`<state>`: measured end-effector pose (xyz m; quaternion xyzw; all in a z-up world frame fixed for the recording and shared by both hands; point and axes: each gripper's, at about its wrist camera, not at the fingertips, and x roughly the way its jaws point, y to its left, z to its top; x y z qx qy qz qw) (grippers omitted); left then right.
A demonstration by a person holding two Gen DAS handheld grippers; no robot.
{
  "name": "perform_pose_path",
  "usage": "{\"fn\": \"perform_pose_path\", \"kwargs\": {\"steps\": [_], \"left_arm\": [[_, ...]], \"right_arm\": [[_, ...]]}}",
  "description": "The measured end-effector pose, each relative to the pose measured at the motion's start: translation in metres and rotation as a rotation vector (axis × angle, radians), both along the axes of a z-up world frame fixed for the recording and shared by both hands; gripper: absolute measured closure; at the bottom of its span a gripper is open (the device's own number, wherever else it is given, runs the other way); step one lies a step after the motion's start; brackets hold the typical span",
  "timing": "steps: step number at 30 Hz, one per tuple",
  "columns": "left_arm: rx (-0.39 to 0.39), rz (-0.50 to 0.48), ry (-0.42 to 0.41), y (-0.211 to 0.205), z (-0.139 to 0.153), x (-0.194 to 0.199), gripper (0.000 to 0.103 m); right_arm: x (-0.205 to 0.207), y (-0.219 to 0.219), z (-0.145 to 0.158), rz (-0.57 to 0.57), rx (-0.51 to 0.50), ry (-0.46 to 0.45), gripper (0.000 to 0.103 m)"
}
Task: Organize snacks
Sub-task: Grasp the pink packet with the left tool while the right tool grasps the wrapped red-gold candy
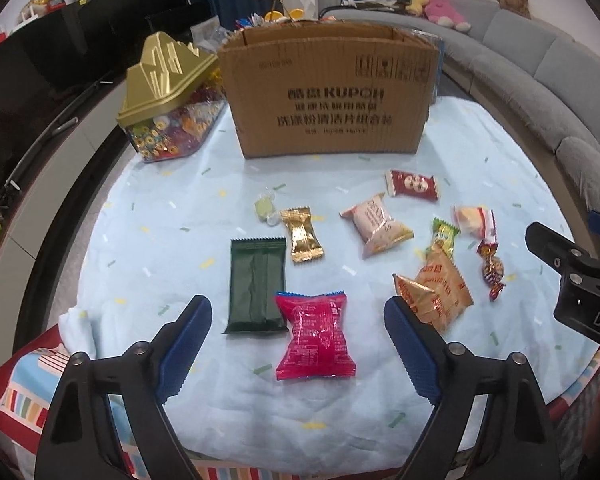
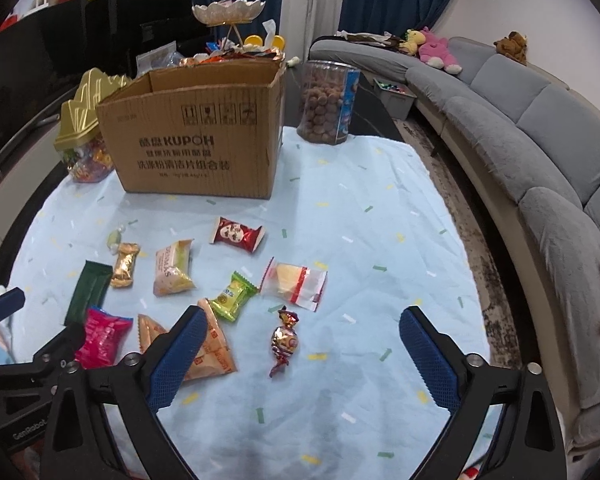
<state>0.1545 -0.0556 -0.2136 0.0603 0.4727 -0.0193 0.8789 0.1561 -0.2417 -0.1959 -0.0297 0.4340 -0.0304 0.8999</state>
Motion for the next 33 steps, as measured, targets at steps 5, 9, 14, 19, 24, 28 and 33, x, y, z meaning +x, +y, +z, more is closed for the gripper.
{"fn": "perform_pose_path", "kwargs": {"steps": [5, 9, 14, 19, 24, 28, 33], "left_arm": [[-0.008, -0.022, -0.005, -0.004, -0.015, 0.002, 0.02], [-0.006, -0.029, 0.012, -0.006, -0.026, 0.004, 0.025], [-0.002, -0.037, 0.04, -0.009, -0.04, 0.007, 0.031], [0.006, -0.037, 0.051, -0.01, -0.049, 0.007, 0.032], [0.01, -0.047, 0.059, -0.011, -0.054, 0.008, 0.039], [0.013, -0.046, 0.084, -0.01, -0.06, 0.01, 0.047], [0.007, -0.037, 0.083, -0.008, -0.063, 0.012, 0.058]], "right_arm": [[0.005, 0.001, -0.016, 0.019, 0.005, 0.016, 0.021], [0.008, 0.002, -0.029, 0.04, 0.02, 0.044, 0.033], [0.012, 0.004, -0.046, 0.054, 0.024, 0.082, 0.04], [0.018, 0.002, -0.061, 0.046, 0.024, 0.112, 0.047], [0.023, -0.002, -0.074, 0.034, 0.043, 0.149, 0.056], [0.025, -0.004, -0.08, 0.024, 0.049, 0.176, 0.061], [0.025, -0.002, -0.084, 0.028, 0.045, 0.179, 0.068]]}}
